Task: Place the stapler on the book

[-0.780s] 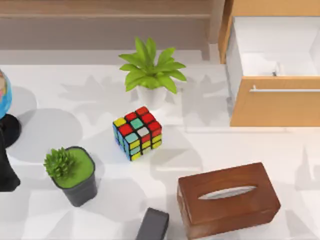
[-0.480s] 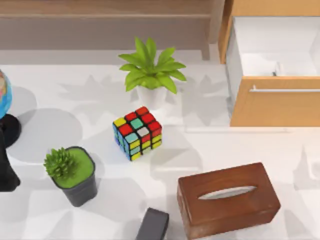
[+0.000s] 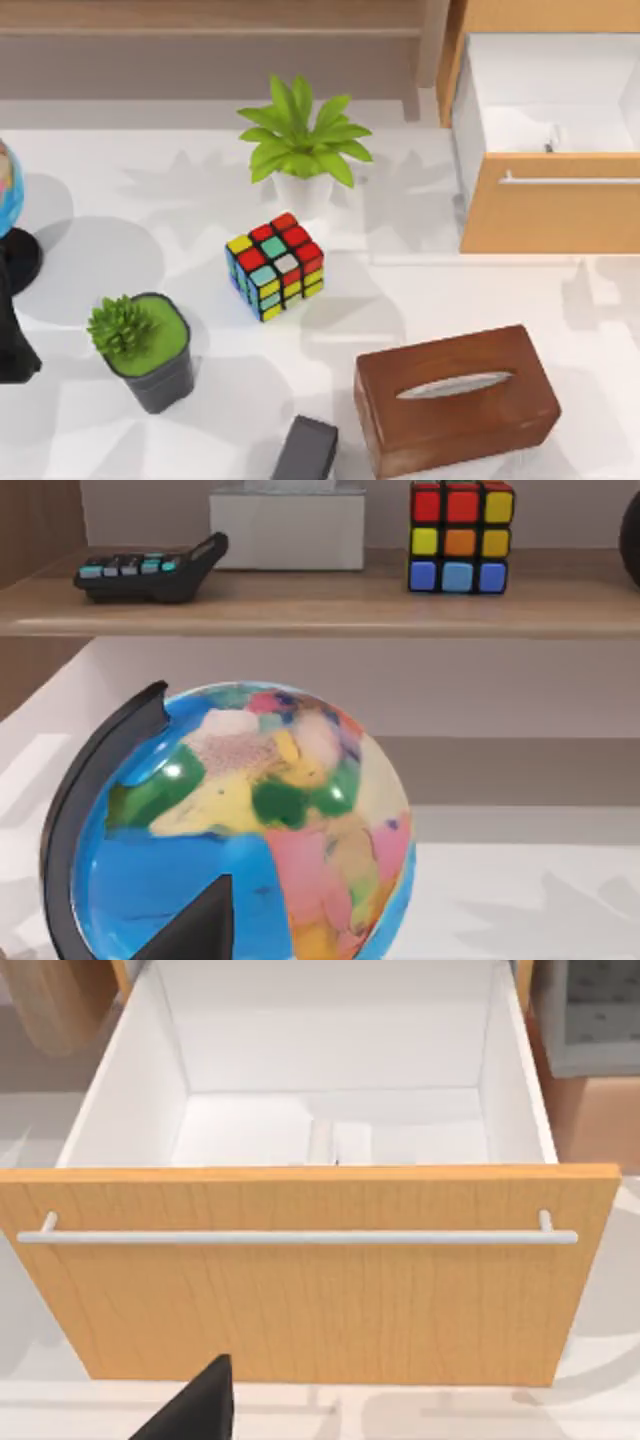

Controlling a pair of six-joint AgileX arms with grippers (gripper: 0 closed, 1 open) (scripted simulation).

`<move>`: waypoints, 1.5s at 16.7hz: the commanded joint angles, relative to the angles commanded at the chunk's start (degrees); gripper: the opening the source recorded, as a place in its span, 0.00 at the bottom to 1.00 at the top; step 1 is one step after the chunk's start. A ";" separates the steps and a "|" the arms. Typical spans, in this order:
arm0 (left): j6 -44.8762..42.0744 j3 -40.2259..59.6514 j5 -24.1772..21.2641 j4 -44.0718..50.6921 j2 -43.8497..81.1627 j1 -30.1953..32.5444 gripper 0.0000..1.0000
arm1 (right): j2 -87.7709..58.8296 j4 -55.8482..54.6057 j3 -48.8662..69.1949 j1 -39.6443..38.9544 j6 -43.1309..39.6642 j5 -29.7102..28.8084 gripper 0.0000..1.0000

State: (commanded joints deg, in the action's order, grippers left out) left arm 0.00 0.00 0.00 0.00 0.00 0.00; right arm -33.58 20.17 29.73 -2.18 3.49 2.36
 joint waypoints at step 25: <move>0.00 0.00 0.00 0.00 0.00 0.00 1.00 | -105.55 53.06 98.34 -5.47 5.21 -3.36 1.00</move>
State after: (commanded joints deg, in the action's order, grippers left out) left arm 0.00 0.00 0.00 0.00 0.00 0.00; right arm -139.13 73.24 128.07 -7.65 8.70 -1.00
